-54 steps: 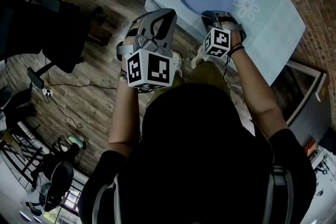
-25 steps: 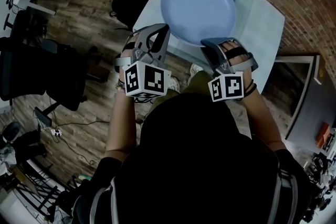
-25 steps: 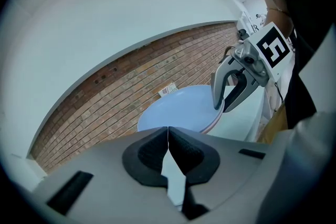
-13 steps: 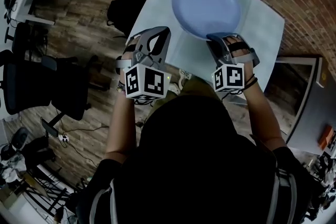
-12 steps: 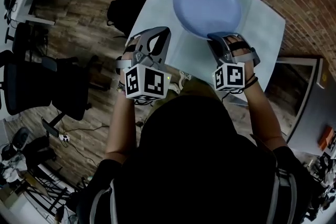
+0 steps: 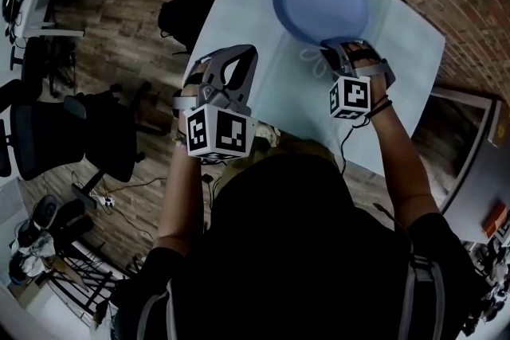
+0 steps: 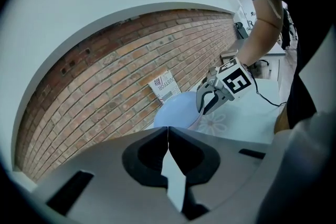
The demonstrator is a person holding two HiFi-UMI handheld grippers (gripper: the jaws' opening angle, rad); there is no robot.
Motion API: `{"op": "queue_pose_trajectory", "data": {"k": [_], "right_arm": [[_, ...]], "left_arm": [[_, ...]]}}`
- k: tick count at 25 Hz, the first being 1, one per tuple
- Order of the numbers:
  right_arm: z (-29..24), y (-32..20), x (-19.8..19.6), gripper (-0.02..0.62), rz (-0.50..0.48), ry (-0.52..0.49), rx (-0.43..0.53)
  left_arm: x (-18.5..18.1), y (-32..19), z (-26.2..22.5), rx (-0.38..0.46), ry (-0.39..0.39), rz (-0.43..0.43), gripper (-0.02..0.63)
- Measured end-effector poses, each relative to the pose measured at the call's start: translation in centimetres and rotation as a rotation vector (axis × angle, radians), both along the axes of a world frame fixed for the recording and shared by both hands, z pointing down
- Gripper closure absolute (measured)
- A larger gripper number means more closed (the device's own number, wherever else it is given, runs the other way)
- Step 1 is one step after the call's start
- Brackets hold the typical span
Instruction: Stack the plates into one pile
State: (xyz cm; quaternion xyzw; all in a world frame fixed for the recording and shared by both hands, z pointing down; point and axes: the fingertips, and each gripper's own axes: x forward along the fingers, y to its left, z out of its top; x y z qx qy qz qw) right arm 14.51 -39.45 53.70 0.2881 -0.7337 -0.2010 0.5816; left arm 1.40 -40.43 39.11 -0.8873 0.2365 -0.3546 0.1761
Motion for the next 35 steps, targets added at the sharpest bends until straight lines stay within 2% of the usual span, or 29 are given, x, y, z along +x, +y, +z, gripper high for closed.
{"op": "queue_pose_trajectory", "data": {"k": [7,14,18,31,32,34,35], "right_arm": [[4.7,-1.7,1.4,0.523,0.038,-0.033,-0.084],[7.0,-3.0,0.5,0.523,0.018,-0.028,-0.079],[7.0,-3.7,-0.4,0.422,0.033,-0.066,-0.082],[7.4,-1.9,-0.5,0.414,0.054,-0.093,-0.122],[7.1,-2.0,-0.4,0.416,0.060,-0.098,-0.105],[6.0,-2.3,-0.2,0.561,0.079,-0.128,-0.064],[5.4,-2.4,-0.1,0.560,0.093,-0.152,-0.056]], "left_arm": [[0.4,-0.9,2.2,-0.046,-0.047,0.003,0.583],[0.0,-1.7,3.5,-0.064,-0.080,-0.008,0.583],[-0.1,-1.8,3.7,-0.067,-0.086,-0.012,0.583],[1.0,-1.4,3.4,-0.063,-0.082,0.015,0.583],[1.2,-1.4,3.3,-0.061,-0.082,0.017,0.583],[1.5,-1.3,3.1,-0.057,-0.081,0.024,0.583],[1.6,-1.3,3.0,-0.054,-0.080,0.029,0.583]]}}
